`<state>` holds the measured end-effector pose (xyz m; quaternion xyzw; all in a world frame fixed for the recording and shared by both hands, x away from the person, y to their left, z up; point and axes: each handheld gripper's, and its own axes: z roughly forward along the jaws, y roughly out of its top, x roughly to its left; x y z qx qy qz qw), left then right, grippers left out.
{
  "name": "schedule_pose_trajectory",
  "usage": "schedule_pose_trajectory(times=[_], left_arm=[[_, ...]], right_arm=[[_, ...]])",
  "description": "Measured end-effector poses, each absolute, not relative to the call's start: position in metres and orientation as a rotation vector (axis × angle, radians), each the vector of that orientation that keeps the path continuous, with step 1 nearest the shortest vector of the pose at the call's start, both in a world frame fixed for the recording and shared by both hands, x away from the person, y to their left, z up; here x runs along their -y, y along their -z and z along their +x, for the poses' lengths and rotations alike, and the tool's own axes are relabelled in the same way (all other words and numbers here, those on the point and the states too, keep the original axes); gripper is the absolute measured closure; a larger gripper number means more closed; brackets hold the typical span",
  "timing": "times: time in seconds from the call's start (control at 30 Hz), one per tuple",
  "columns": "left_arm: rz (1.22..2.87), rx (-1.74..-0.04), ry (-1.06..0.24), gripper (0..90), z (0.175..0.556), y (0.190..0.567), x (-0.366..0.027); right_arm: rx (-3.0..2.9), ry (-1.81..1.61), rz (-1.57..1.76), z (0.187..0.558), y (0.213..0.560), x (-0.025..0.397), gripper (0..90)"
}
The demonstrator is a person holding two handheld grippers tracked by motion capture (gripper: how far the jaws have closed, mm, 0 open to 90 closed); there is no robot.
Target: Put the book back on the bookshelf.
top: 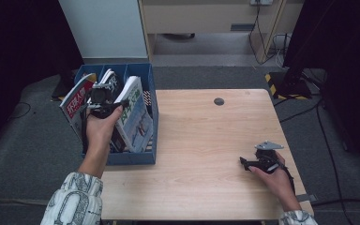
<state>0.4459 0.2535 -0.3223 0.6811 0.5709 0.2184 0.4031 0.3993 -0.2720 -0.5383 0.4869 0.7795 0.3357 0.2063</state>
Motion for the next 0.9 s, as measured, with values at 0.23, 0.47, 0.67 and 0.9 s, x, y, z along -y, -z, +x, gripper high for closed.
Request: schedule_pose_trajectory(times=[0.23,0.47,0.67,0.9], left_arm=[[1.679,-1.424,-0.542,73.3,0.4444,0.3202,-0.2550],[1.662,-1.418,-0.561,73.3,0.4458,0.3183,-0.2515],[1.643,-1.421,-0.573,73.4,0.4475,0.3150,-0.2519],[1.615,-1.419,-0.590,73.3,0.4511,0.3135,-0.2522]], right_arm=[[-2.171,-0.935,1.358,0.3993,0.5383,0.2719,12.3],[-2.171,-0.936,1.357,0.3993,0.5383,0.2719,12.2],[-2.169,-0.938,1.361,0.3993,0.5383,0.2717,12.2],[-2.169,-0.938,1.361,0.3993,0.5383,0.2717,12.2]])
